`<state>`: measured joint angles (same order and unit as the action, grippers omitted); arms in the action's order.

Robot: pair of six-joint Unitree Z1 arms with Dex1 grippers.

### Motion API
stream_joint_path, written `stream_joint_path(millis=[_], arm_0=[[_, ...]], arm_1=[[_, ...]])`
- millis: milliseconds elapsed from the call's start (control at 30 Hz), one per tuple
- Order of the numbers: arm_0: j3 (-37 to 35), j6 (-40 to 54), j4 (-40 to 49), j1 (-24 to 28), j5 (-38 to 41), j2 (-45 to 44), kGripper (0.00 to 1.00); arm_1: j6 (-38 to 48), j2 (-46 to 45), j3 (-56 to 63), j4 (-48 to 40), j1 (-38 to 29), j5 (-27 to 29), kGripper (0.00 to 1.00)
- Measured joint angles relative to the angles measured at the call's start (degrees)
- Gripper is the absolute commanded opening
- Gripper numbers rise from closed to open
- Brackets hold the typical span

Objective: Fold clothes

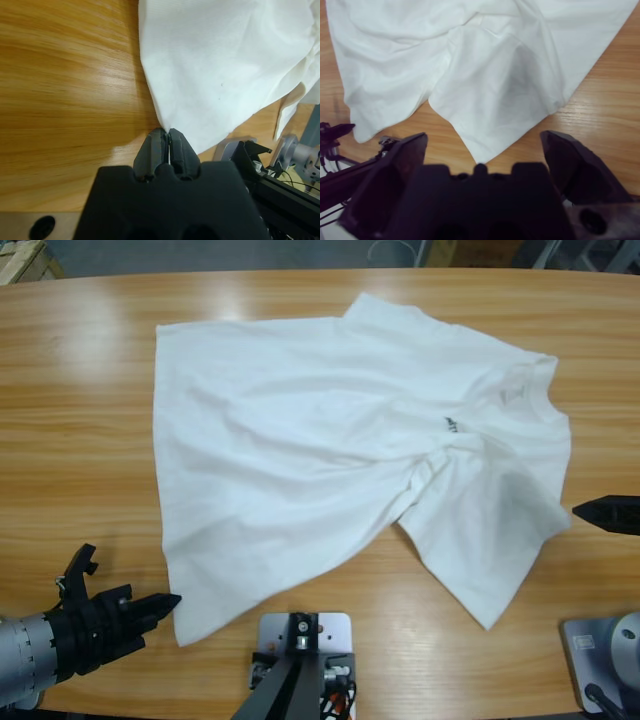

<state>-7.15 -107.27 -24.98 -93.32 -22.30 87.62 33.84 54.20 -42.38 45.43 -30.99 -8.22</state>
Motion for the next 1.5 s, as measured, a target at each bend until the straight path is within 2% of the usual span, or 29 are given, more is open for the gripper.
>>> stream_joint_path(millis=[200,300,400,533,667,867,1133,1300,1500], arm_0=[[0.1,0.4,-0.01,-0.16,0.0,-0.39,0.0],[0.12,0.66,3.44,-0.25,0.0,-4.83,0.0],[-1.32,0.82,12.76,-0.27,0.15,-11.33,0.0],[-8.75,0.81,33.92,-0.27,2.53,-19.67,0.0],[-10.84,0.8,42.68,-0.27,3.8,-23.67,0.0],[-11.0,0.75,44.43,-0.27,3.86,-24.18,0.0],[-11.0,0.11,44.47,-0.27,3.86,-24.18,0.0],[-11.0,0.11,44.47,-0.27,3.86,-24.18,0.0],[-11.0,0.11,44.47,-0.27,3.86,-23.99,0.0]], arm_1=[[0.0,-0.51,0.0,0.0,0.0,-0.01,0.913],[1.48,-0.55,0.01,0.06,0.0,-0.48,0.913],[4.83,-0.55,0.29,0.52,-0.02,-0.8,0.913],[7.22,1.02,0.32,1.05,-0.09,-0.86,0.95],[11.15,2.51,0.32,1.05,-1.82,-2.24,1.0],[28.47,3.16,0.47,2.14,-12.31,-2.76,1.0],[59.78,3.29,0.61,4.05,-27.11,1.68,0.989],[81.8,6.33,3.12,4.61,-43.82,3.74,0.987],[95.78,7.46,3.35,4.61,-56.7,6.3,0.989]])
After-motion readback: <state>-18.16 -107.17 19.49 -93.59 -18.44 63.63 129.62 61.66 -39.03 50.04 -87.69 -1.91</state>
